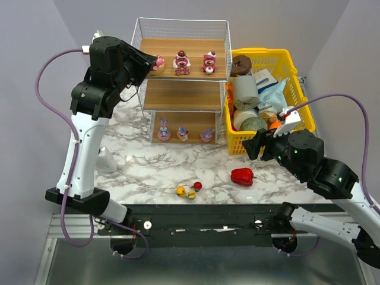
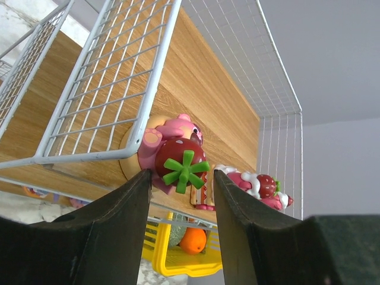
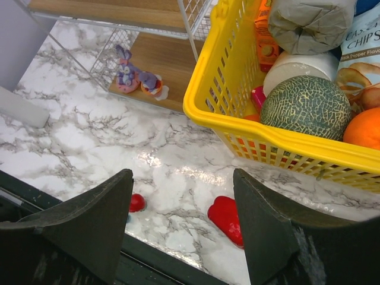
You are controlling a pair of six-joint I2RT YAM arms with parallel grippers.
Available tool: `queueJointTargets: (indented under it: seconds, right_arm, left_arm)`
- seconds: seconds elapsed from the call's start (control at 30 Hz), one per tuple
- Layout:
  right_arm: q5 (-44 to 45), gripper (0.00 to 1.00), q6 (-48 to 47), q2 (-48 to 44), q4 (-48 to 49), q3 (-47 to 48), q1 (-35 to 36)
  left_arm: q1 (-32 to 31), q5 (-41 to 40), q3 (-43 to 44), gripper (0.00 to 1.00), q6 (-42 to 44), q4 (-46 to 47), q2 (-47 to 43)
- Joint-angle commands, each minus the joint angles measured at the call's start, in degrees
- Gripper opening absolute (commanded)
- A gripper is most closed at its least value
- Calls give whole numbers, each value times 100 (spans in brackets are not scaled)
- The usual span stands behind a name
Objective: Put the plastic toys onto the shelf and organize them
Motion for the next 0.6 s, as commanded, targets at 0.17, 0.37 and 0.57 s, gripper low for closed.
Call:
queueJointTargets:
  seconds: [0.17,0.37,0.57]
  right_arm:
    - [-428,84,-102,-46,-2,-89,-23]
    - [-1656,87,-225,15,533,-361,-23]
    - [-2931,84,65,331,1342,-1246,-14]
  left_arm:
    - [40,-65,-548,60,77,204,-628]
    - [40,-232,-926,60,15,222,-1217]
    - [40,-302,-1602,61,173,187,-1981]
